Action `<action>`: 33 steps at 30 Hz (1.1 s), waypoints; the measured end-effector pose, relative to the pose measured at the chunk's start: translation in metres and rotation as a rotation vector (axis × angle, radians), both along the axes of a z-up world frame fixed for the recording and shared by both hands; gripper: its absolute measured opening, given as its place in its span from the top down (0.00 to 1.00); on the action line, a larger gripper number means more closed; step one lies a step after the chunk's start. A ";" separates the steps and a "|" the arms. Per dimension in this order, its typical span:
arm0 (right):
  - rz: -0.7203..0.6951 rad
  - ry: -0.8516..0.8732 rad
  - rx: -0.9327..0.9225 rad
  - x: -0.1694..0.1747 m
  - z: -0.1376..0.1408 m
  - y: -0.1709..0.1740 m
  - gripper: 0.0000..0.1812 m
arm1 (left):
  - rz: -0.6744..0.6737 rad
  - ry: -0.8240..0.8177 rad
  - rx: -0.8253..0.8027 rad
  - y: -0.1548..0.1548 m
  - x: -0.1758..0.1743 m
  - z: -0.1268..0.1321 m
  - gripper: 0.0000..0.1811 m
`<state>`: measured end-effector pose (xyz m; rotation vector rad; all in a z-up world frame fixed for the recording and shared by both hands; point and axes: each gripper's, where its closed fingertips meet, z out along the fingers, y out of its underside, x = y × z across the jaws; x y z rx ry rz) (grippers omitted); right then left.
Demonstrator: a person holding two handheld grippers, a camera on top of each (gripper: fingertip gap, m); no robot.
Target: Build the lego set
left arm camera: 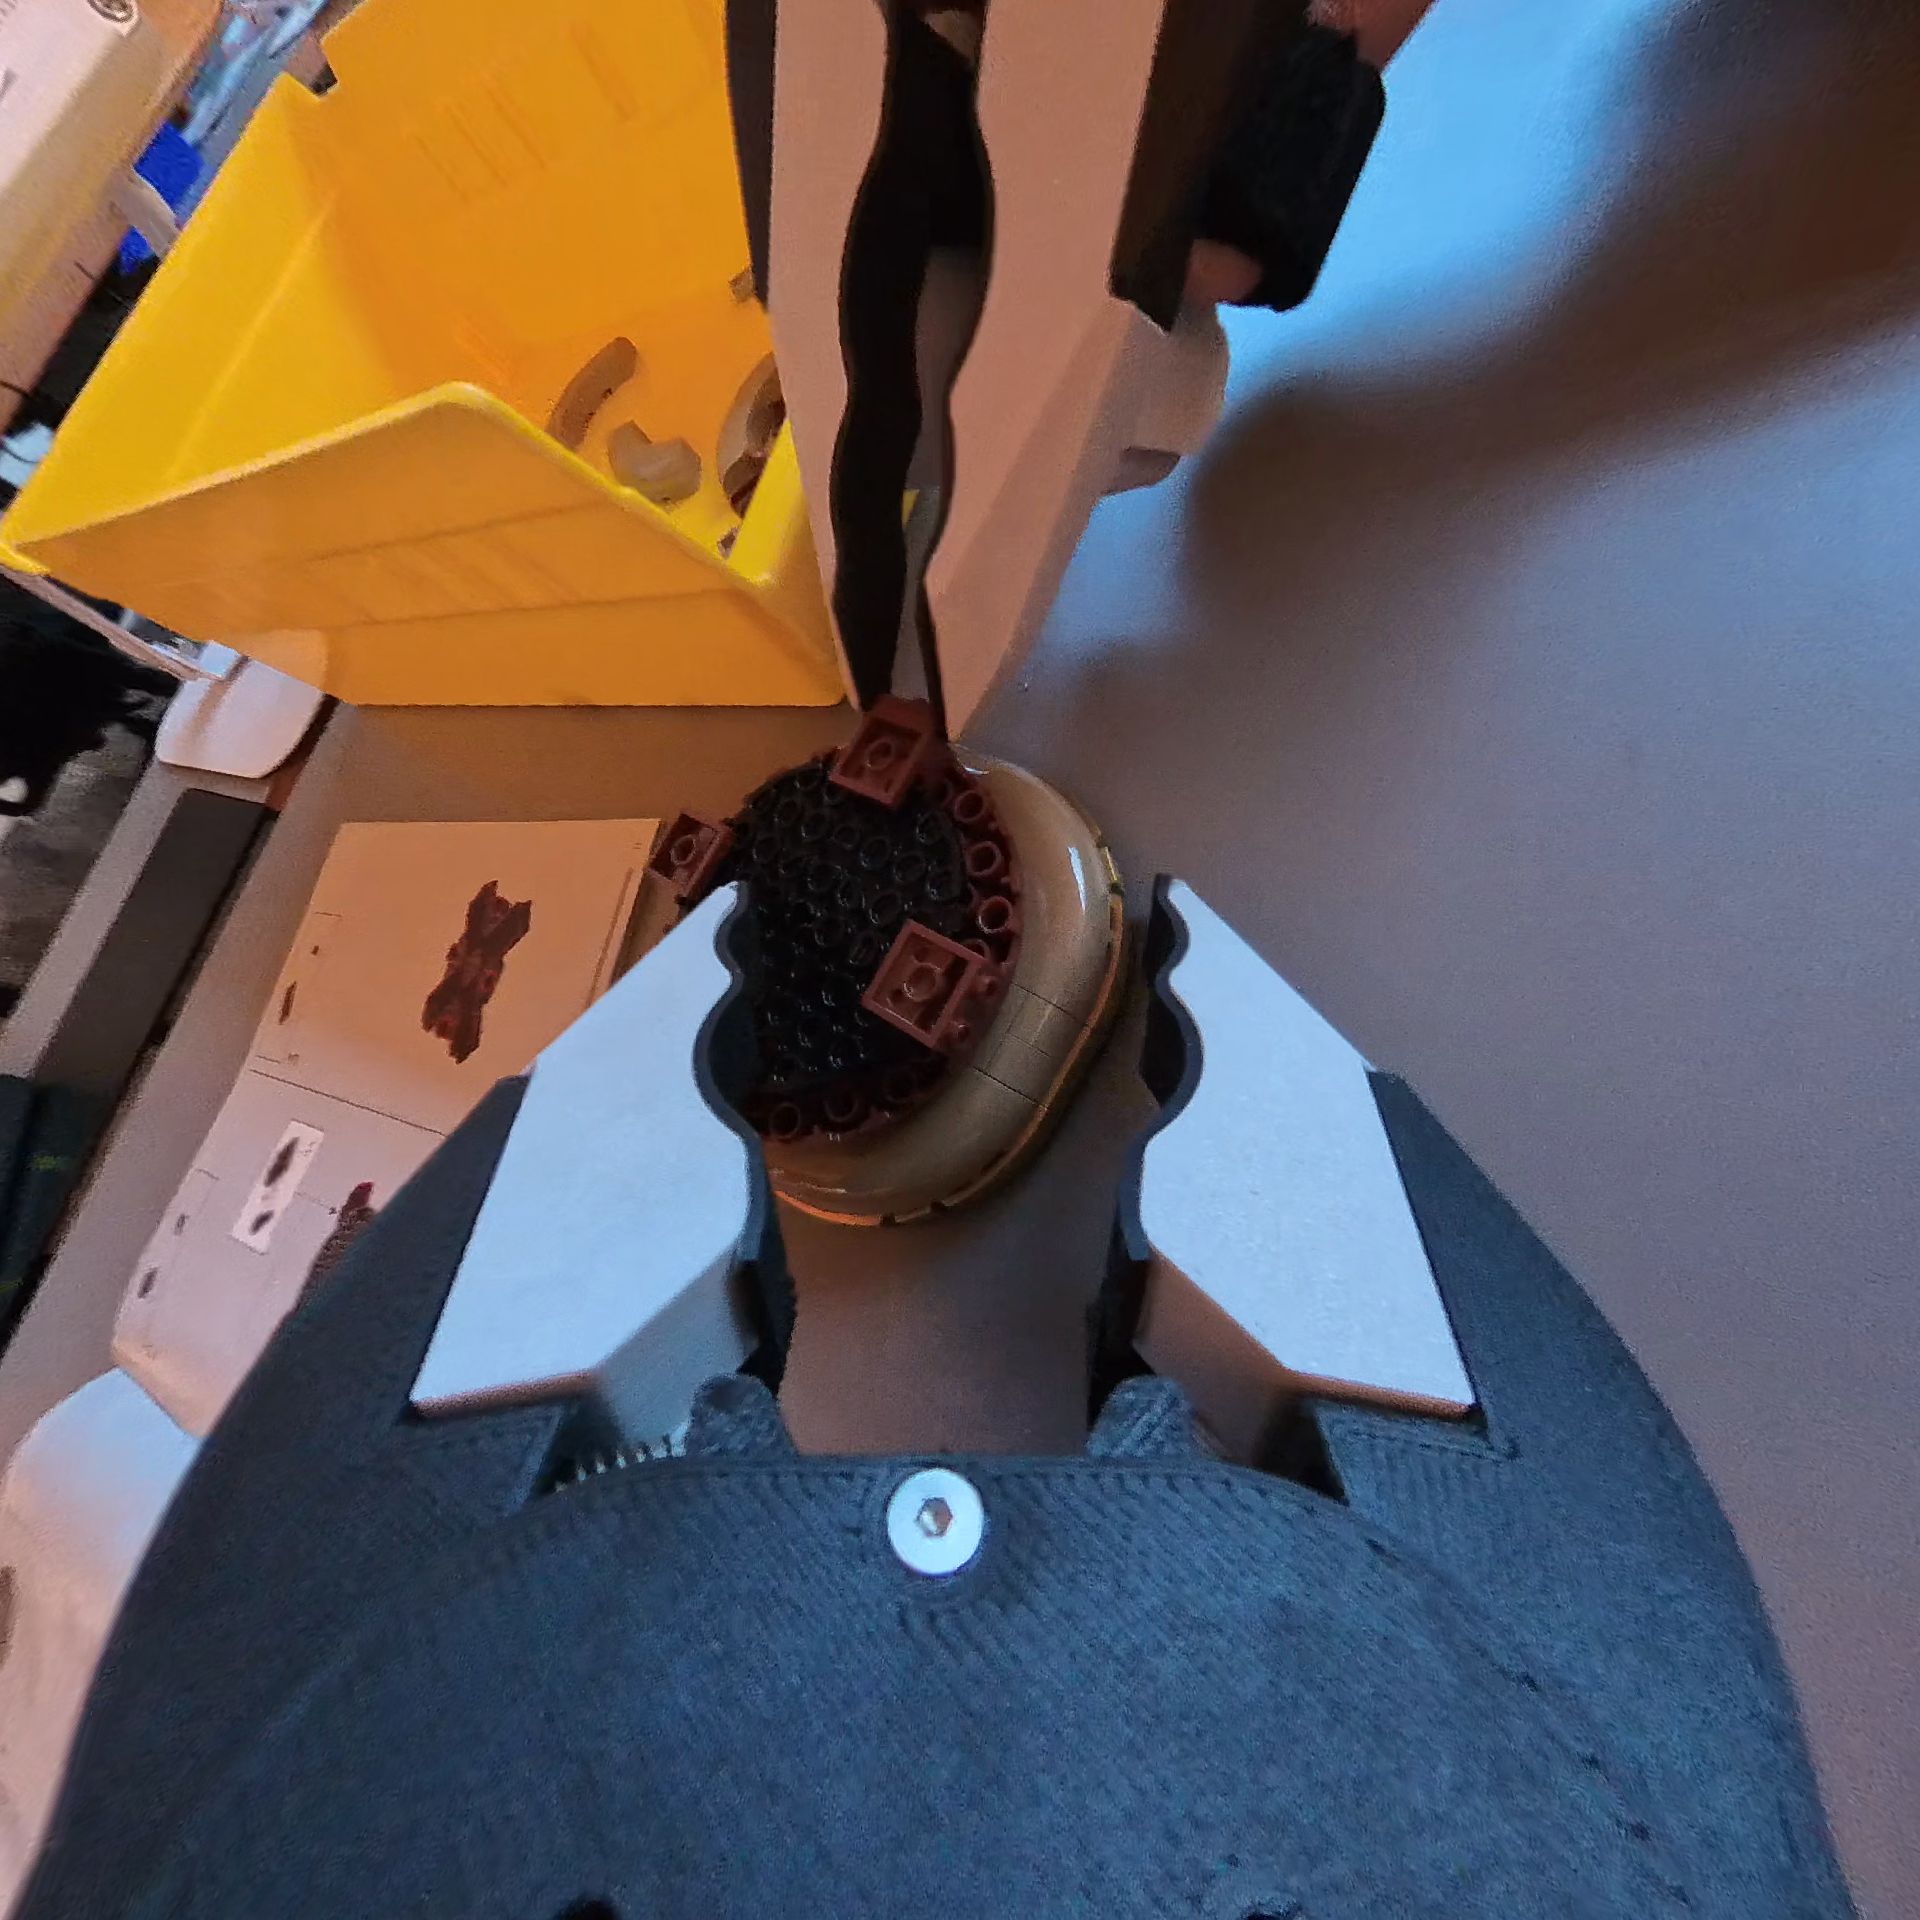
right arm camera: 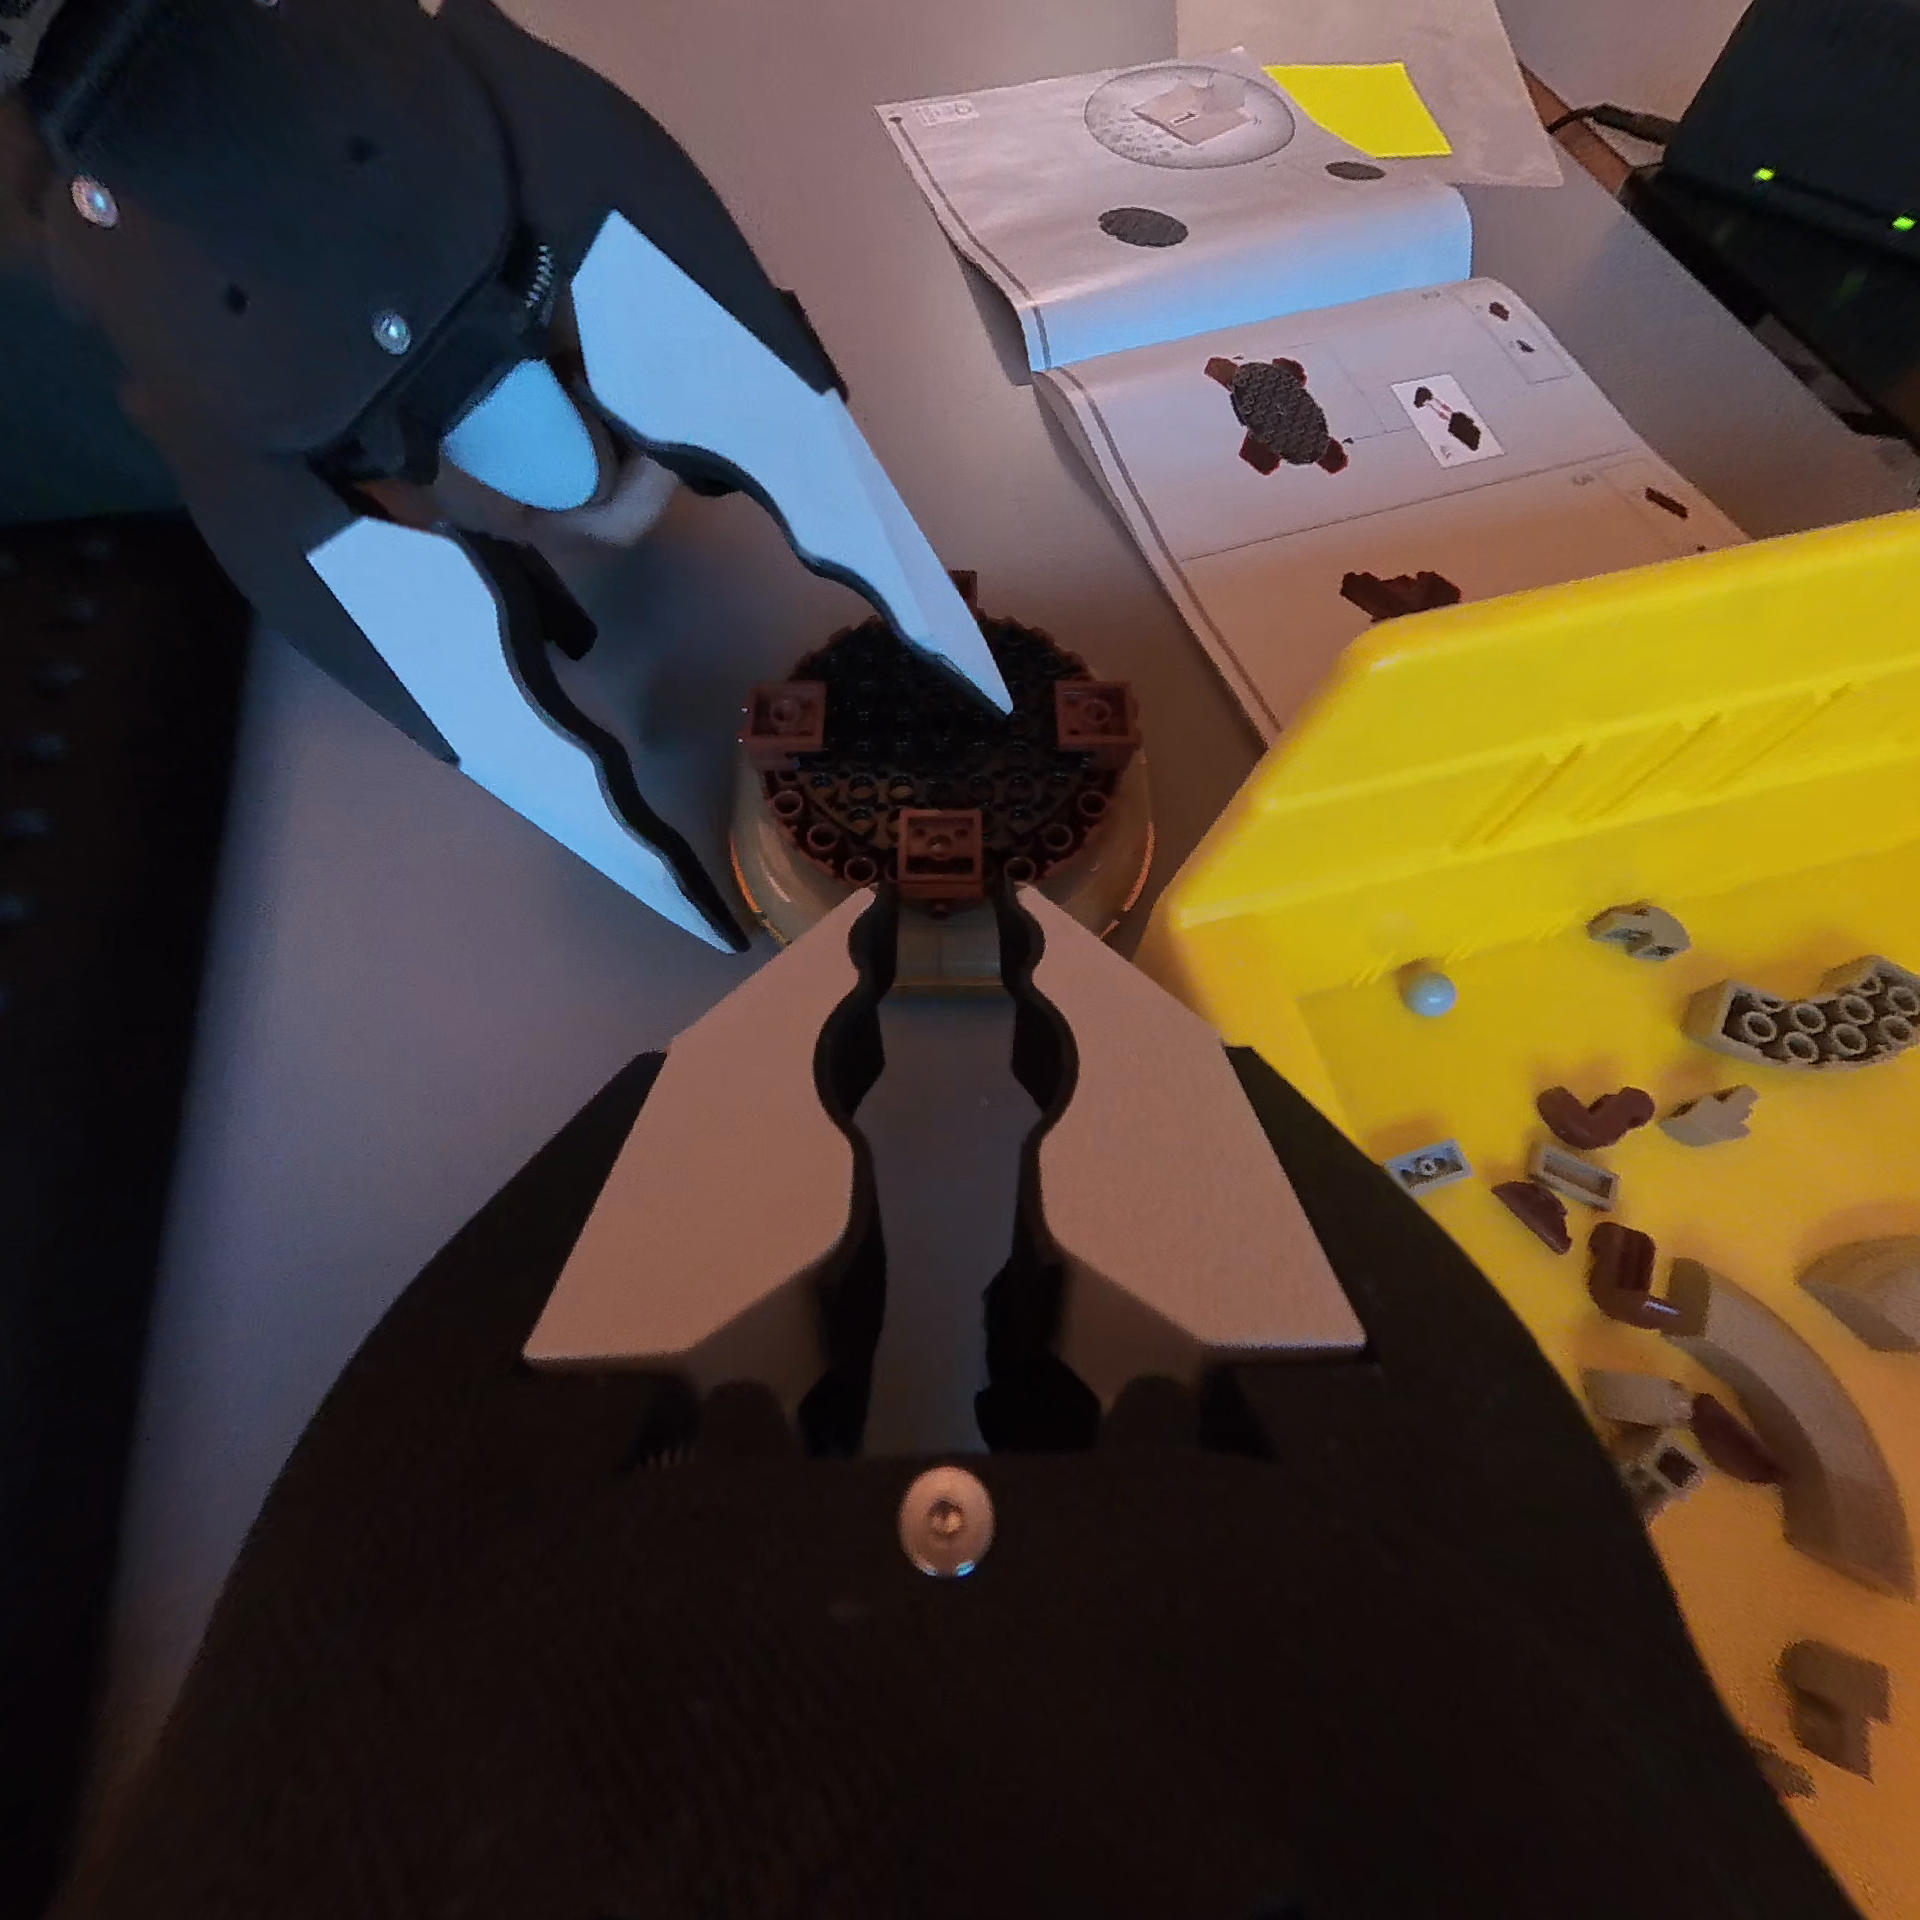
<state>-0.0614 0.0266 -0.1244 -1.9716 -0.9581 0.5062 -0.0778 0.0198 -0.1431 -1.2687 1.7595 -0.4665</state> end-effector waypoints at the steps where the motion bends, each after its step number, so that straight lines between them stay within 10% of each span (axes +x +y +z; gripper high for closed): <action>1: 0.008 0.008 -0.009 -0.001 0.000 -0.001 0.93 | 0.002 0.004 0.022 0.000 0.000 -0.001 0.59; 15: 0.034 -0.043 -0.056 0.013 -0.003 -0.016 0.93 | -0.017 -0.061 -0.085 -0.007 -0.005 0.003 0.62; 18: 0.050 0.106 -0.042 0.024 0.018 -0.025 0.93 | -0.017 -0.064 -0.092 -0.006 -0.008 0.004 0.63; 23: 0.395 0.797 0.029 0.015 0.139 -0.075 0.93 | -0.016 -0.064 -0.091 -0.007 -0.007 0.005 0.62; 33: 0.322 0.797 0.081 0.034 0.137 -0.060 0.93 | -0.085 -0.067 -0.175 -0.024 -0.012 0.008 0.63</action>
